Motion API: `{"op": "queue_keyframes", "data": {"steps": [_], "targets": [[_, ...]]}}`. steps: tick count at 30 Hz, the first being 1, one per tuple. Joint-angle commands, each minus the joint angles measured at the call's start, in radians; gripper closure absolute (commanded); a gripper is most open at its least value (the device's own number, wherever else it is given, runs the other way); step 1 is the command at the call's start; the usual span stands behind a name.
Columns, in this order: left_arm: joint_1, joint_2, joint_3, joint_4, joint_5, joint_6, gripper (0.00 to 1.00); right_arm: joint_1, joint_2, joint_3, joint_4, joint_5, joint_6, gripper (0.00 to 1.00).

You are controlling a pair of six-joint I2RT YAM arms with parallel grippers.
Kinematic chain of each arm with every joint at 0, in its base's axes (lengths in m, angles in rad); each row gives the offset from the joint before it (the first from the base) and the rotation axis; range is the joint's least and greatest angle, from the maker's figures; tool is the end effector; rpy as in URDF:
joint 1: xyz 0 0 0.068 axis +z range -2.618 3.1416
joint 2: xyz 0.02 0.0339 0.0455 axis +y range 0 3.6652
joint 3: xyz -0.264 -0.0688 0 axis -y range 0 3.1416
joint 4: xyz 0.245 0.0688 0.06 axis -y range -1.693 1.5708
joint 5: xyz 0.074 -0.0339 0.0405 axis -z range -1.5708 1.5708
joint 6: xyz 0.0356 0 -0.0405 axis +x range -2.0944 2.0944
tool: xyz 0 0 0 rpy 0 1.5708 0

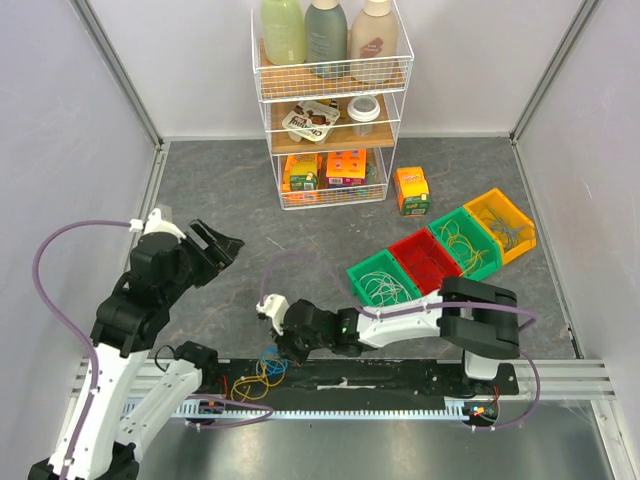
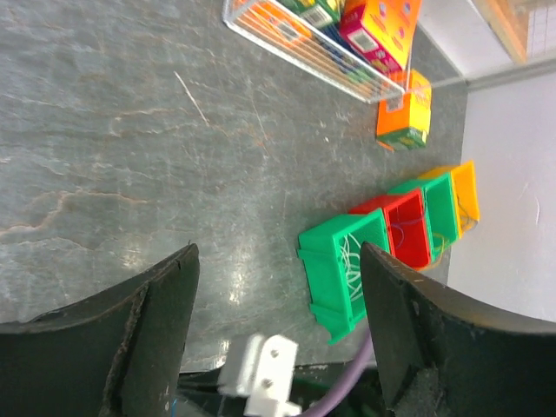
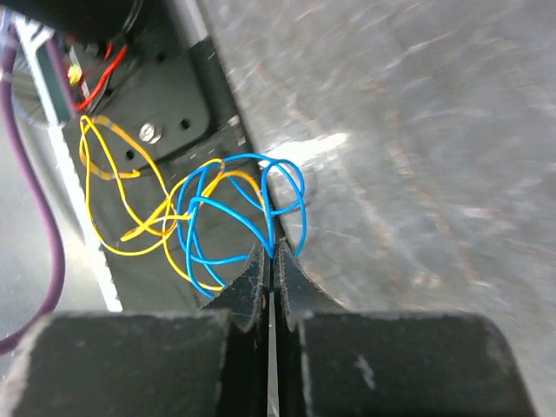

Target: Untangle the cables

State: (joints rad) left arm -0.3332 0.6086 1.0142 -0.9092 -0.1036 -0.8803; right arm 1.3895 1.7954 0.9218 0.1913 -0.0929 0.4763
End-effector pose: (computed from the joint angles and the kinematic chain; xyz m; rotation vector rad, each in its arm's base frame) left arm 0.0963 -0.0294 0.3634 -0.6391 2.0360 -0.6277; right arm 0.0629 0.3616 0.1526 -1.1482 2.2124 1.0219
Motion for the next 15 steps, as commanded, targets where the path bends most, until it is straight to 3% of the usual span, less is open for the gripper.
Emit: {"op": "queue_keyframes", "data": {"steps": [1,8,15], "targets": [[-0.001,0.037,-0.054,0.139,0.204,0.099,0.21,-0.088,-0.181,0.016,-0.035,0.157,-0.013,1.0],[-0.001,0.054,-0.193,0.355,0.49,0.116,0.21,-0.363,-0.424,-0.012,-0.107,0.044,-0.047,1.0],[-0.001,0.056,-0.33,0.553,0.651,0.084,0.17,-0.466,-0.51,0.06,-0.165,-0.037,-0.067,1.0]]}}
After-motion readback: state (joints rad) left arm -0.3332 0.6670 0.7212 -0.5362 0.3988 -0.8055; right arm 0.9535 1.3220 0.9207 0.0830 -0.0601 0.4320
